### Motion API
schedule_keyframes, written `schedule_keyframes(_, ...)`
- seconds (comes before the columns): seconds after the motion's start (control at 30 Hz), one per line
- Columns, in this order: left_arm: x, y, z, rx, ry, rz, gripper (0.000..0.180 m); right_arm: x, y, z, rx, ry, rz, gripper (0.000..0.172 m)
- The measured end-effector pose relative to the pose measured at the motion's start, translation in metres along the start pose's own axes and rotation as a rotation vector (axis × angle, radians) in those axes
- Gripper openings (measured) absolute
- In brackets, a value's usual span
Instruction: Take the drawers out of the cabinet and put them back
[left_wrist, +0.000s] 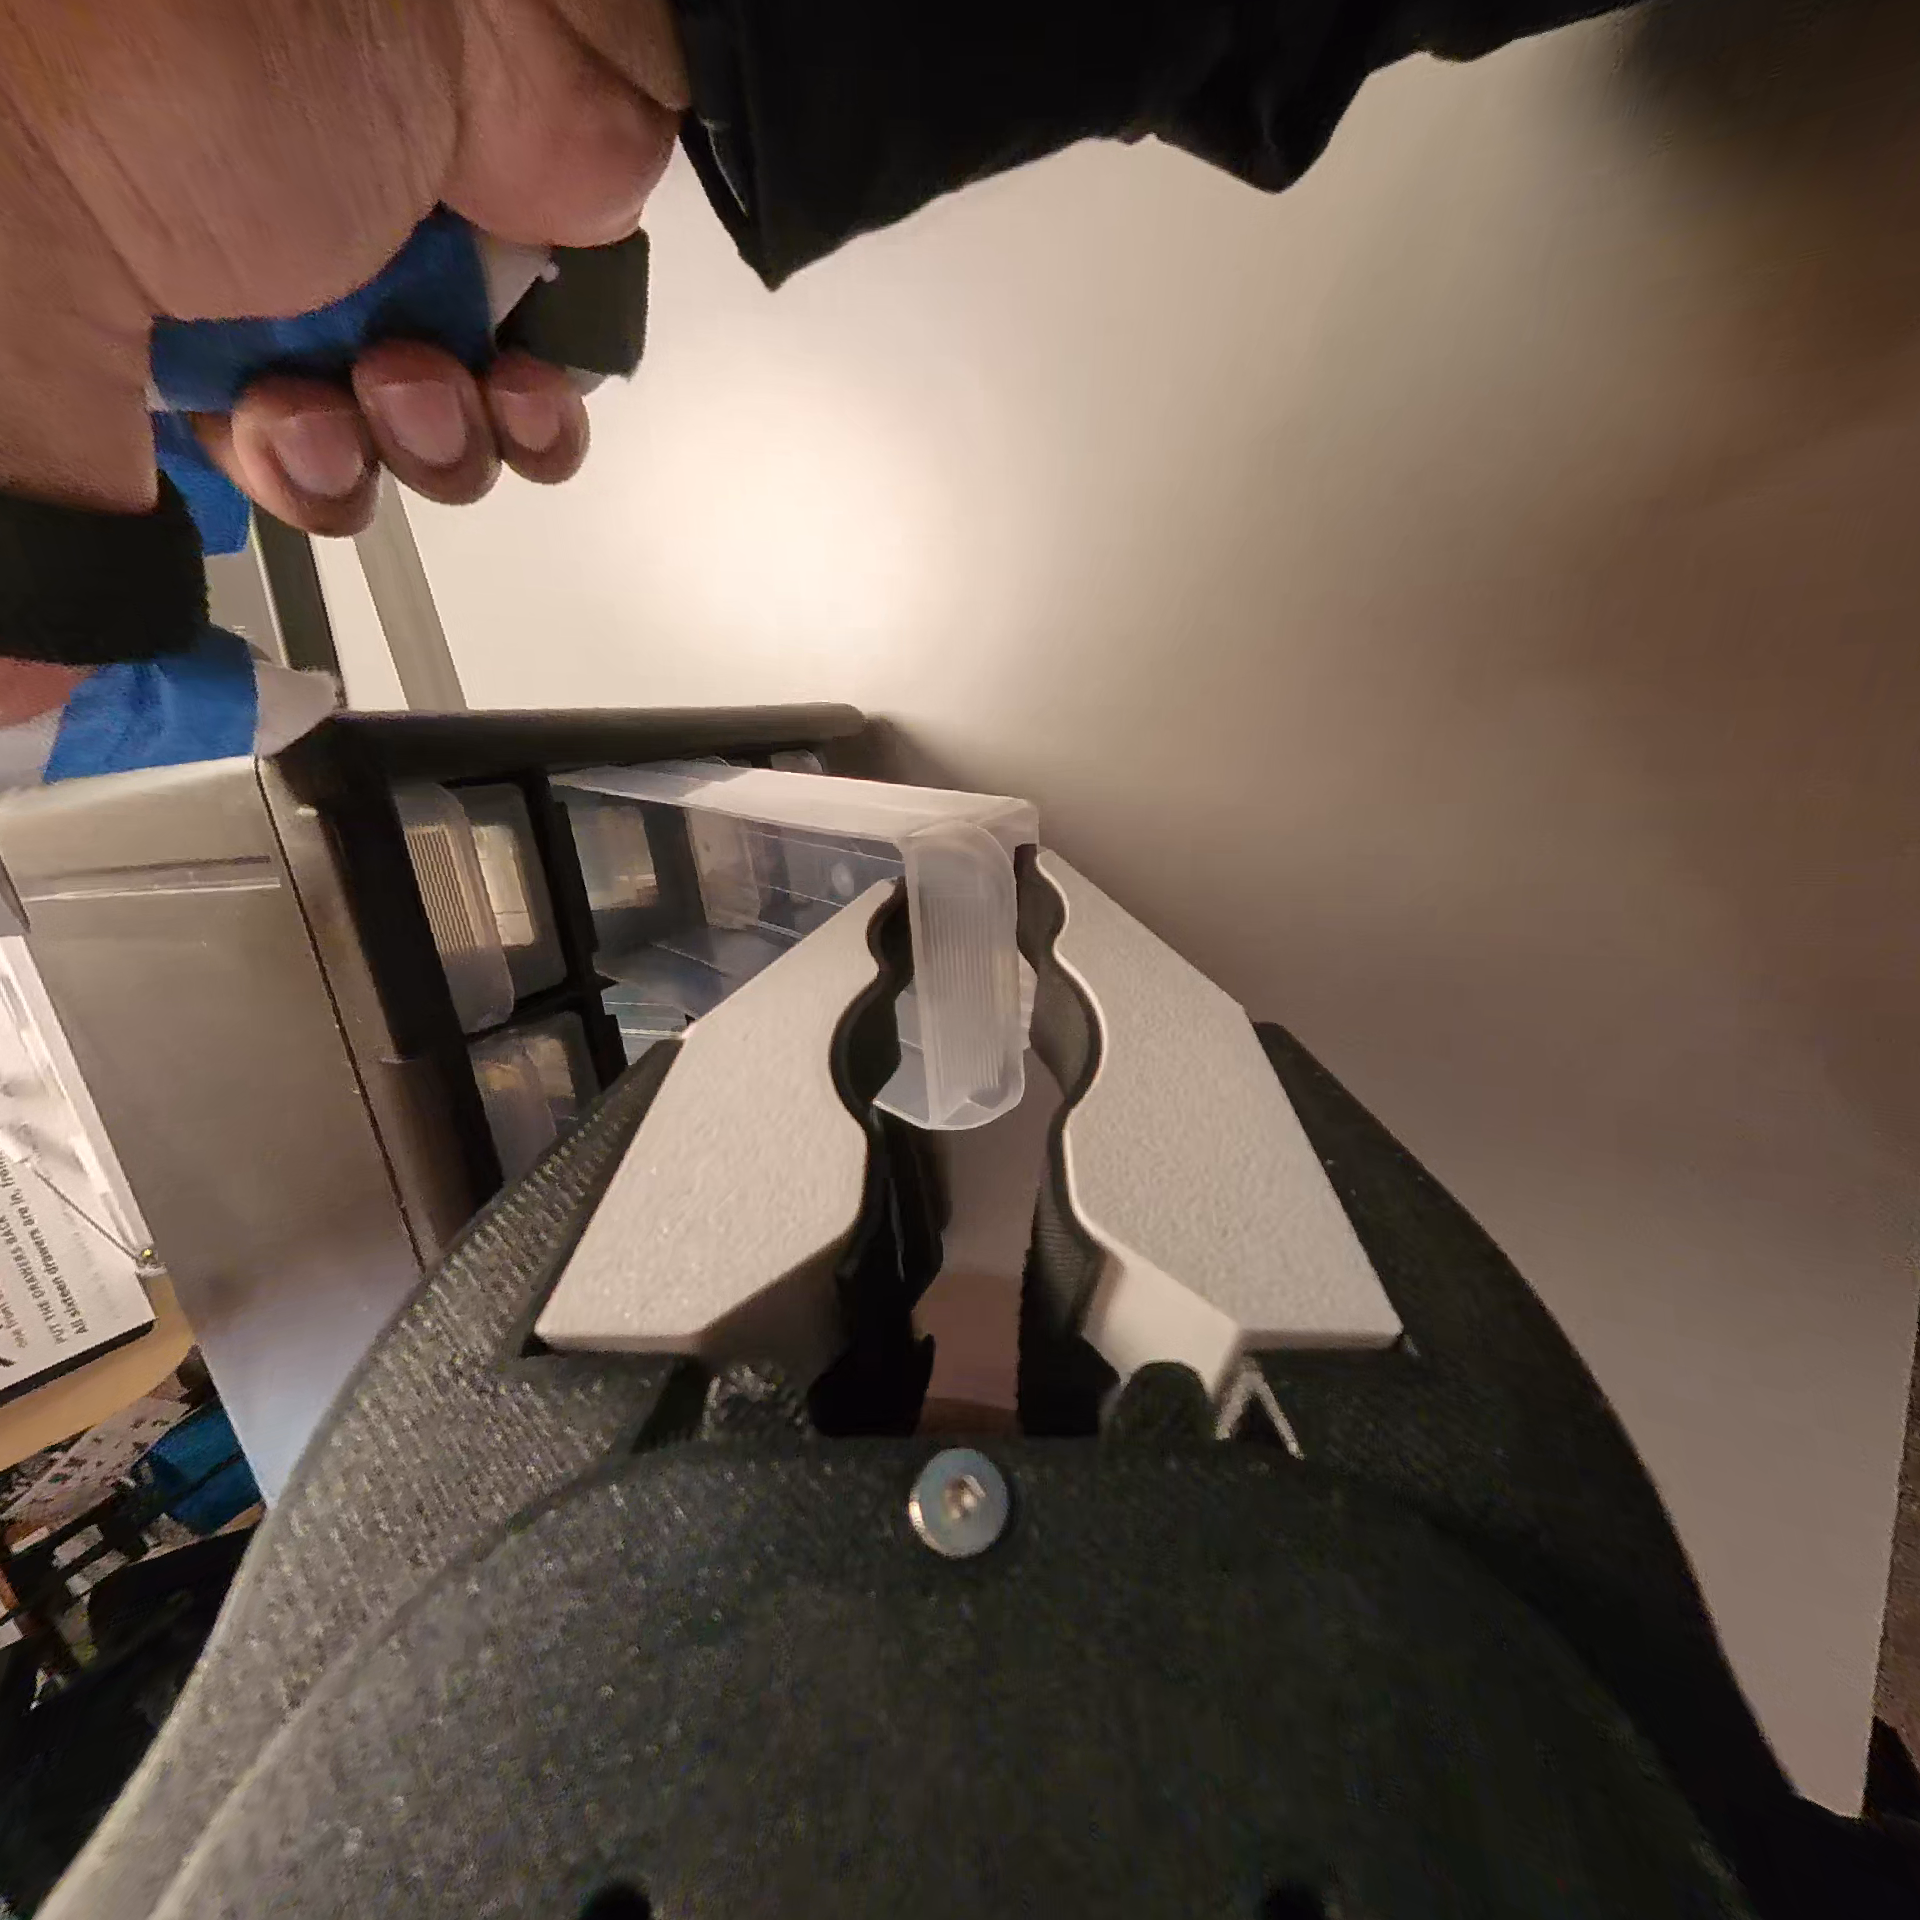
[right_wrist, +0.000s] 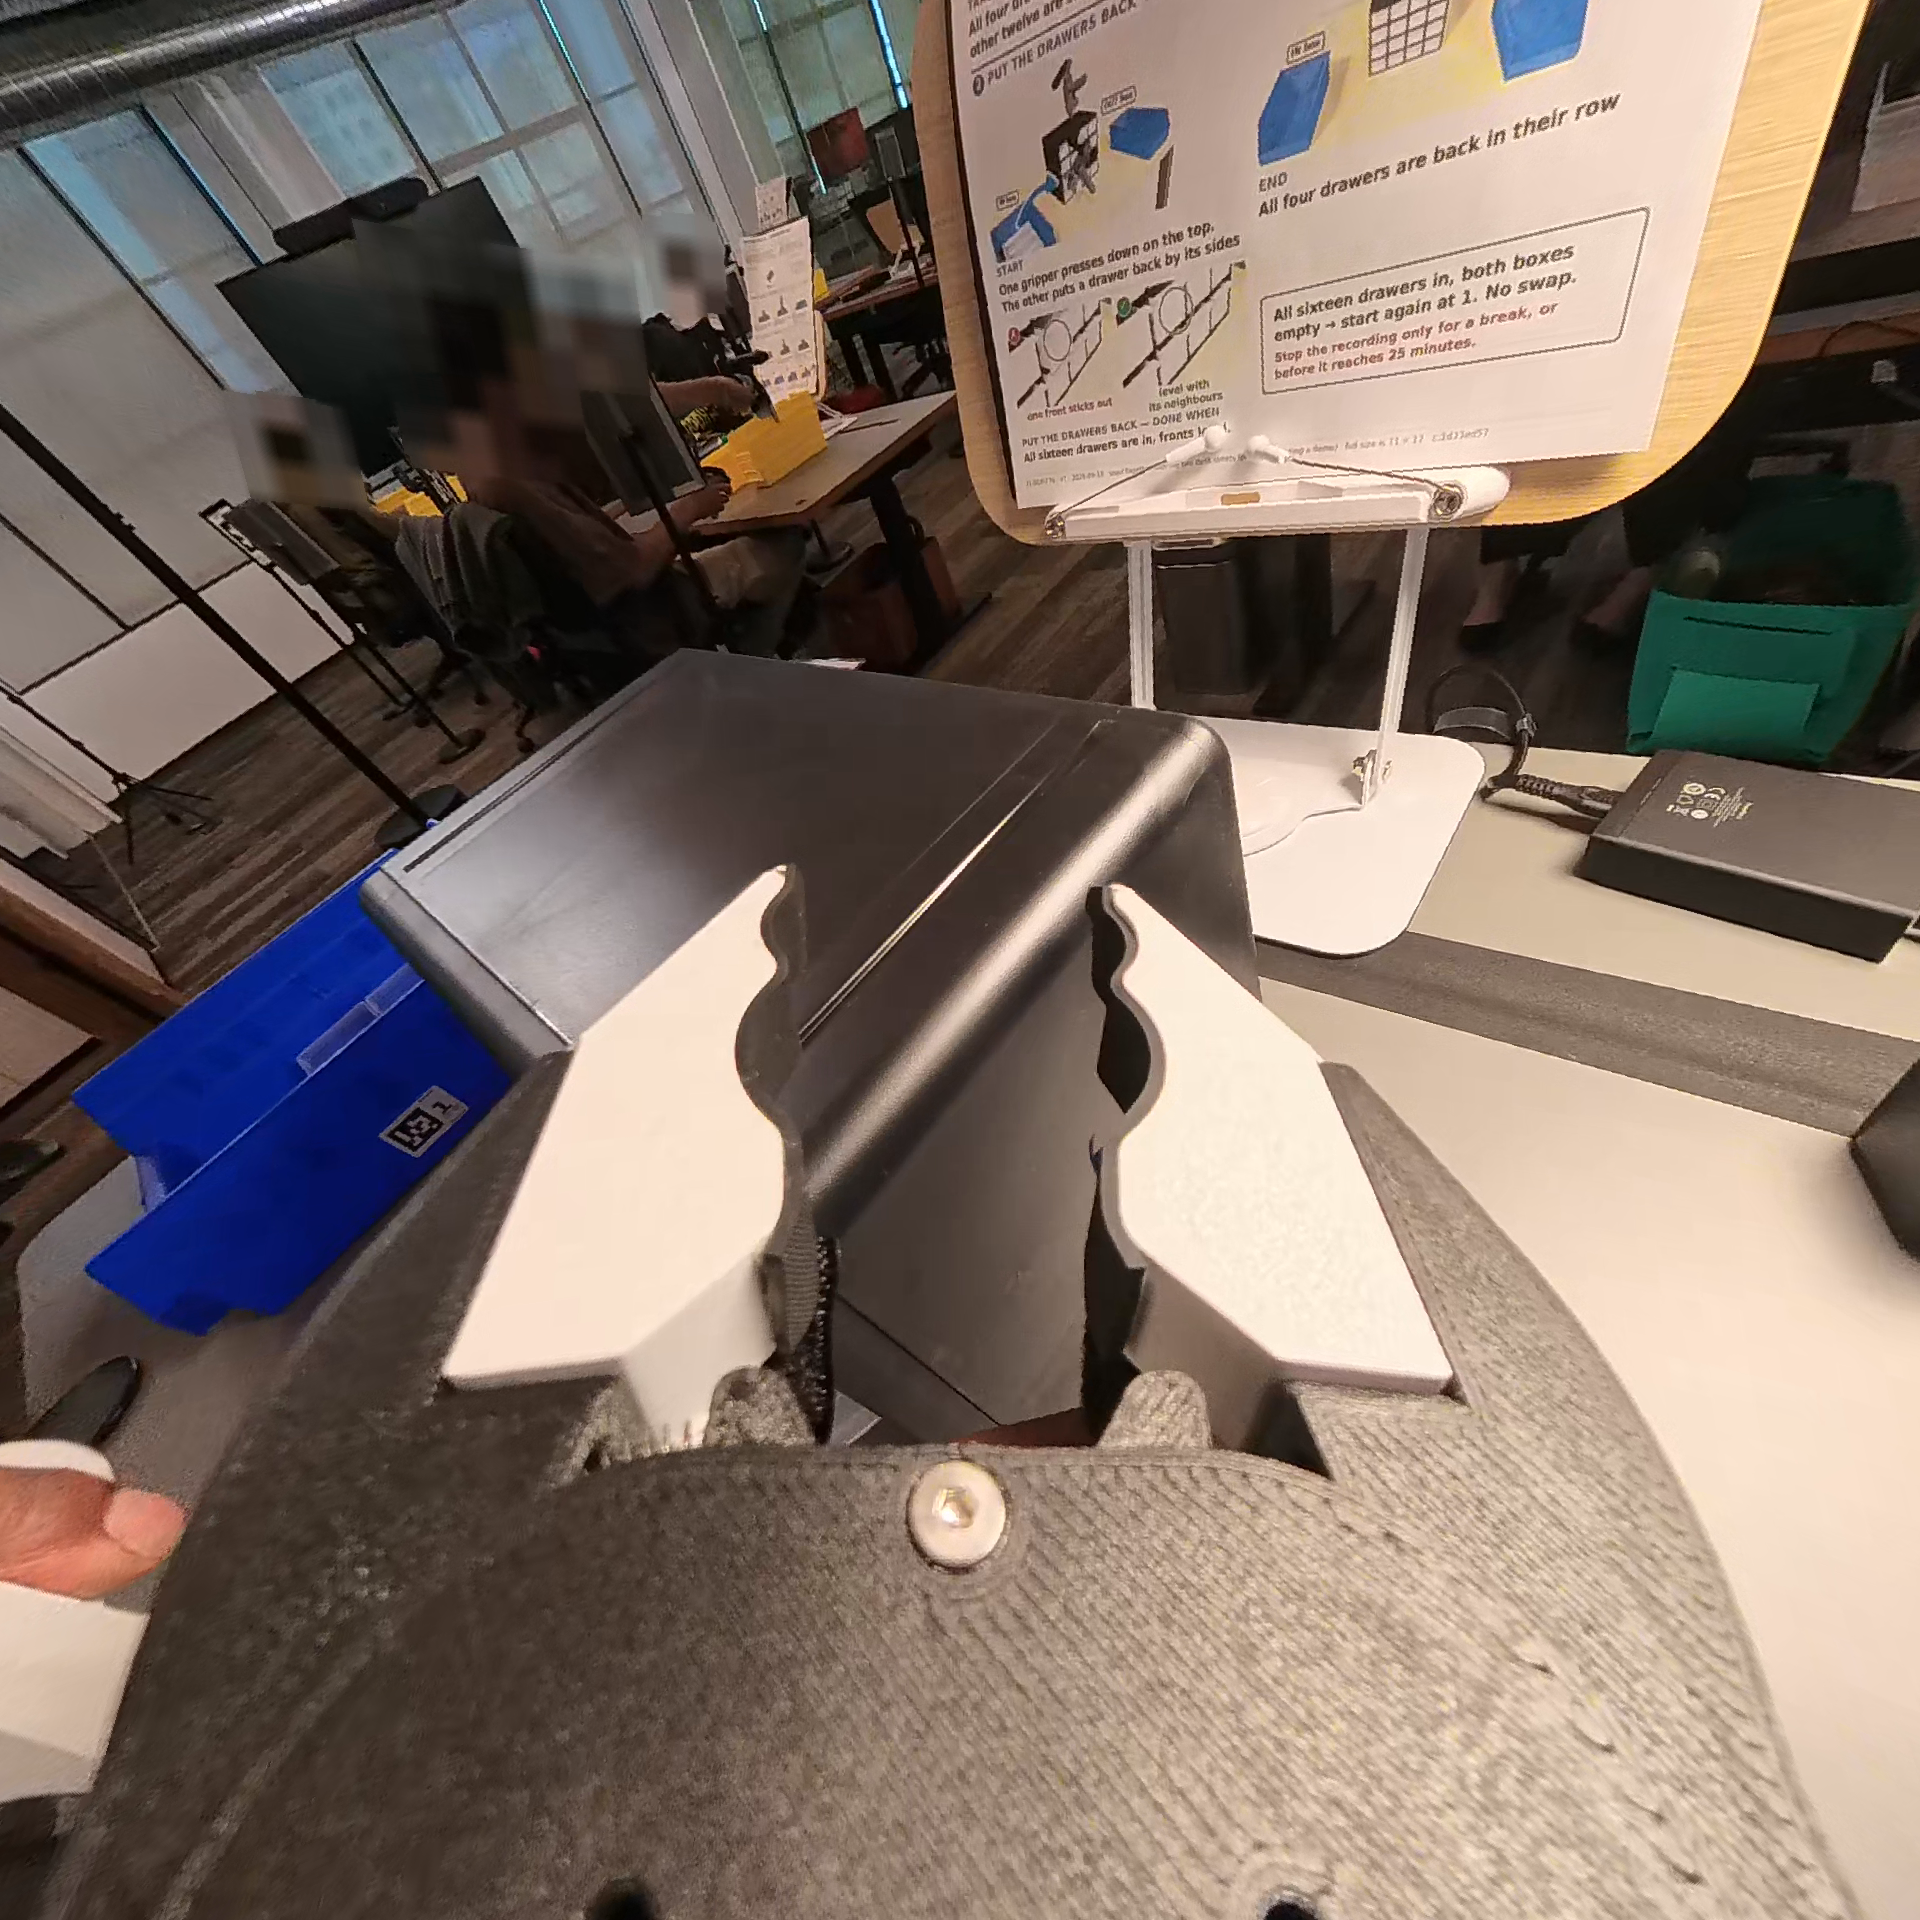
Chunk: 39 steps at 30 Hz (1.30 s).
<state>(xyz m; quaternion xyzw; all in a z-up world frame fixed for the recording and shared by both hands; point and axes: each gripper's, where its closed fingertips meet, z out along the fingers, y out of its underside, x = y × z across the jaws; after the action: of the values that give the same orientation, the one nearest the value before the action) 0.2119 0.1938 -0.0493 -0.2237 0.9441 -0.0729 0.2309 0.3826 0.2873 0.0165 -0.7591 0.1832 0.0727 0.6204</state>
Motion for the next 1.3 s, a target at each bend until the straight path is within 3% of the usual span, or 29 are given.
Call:
schedule_keyframes(0.2, -0.001, 0.005, 0.023, -0.022, -0.068, -0.002, 0.019, 0.0, 0.001, 0.0, 0.002, -0.015, 0.013, 0.057)
schedule_keyframes(0.37, -0.007, -0.005, 0.035, 0.061, -0.101, -0.045, 0.02, -0.001, 0.001, 0.0, 0.0, -0.01, 0.003, 0.057)
schedule_keyframes(0.57, -0.04, 0.016, 0.058, 0.012, -0.259, -0.048, 0.02, -0.001, 0.001, 0.0, -0.003, -0.013, -0.003, 0.057)
schedule_keyframes(0.7, -0.075, 0.026, 0.06, 0.087, -0.412, -0.141, 0.042, -0.001, 0.002, 0.0, -0.001, -0.019, 0.0, 0.057)
schedule_keyframes(0.77, -0.076, 0.027, 0.054, 0.161, -0.443, -0.172, 0.044, -0.002, 0.002, 0.0, -0.005, -0.023, -0.001, 0.057)
schedule_keyframes(0.87, -0.063, 0.023, 0.036, 0.296, -0.473, -0.182, 0.041, -0.002, 0.003, -0.001, -0.008, -0.029, -0.003, 0.057)
schedule_keyframes(0.9, -0.058, 0.023, 0.032, 0.332, -0.468, -0.188, 0.033, -0.002, 0.003, 0.0, -0.008, -0.032, -0.003, 0.057)
schedule_keyframes(0.97, -0.043, 0.023, 0.034, 0.377, -0.406, -0.2, 0.019, -0.002, 0.003, 0.0, -0.009, -0.035, -0.002, 0.057)
schedule_keyframes(1.03, -0.038, 0.028, 0.045, 0.379, -0.349, -0.228, 0.018, -0.002, 0.003, 0.0, -0.008, -0.035, -0.001, 0.057)
schedule_keyframes(1.3, -0.081, 0.032, 0.074, 0.412, -0.374, -0.409, 0.013, -0.002, 0.002, -0.001, -0.001, -0.025, -0.008, 0.057)
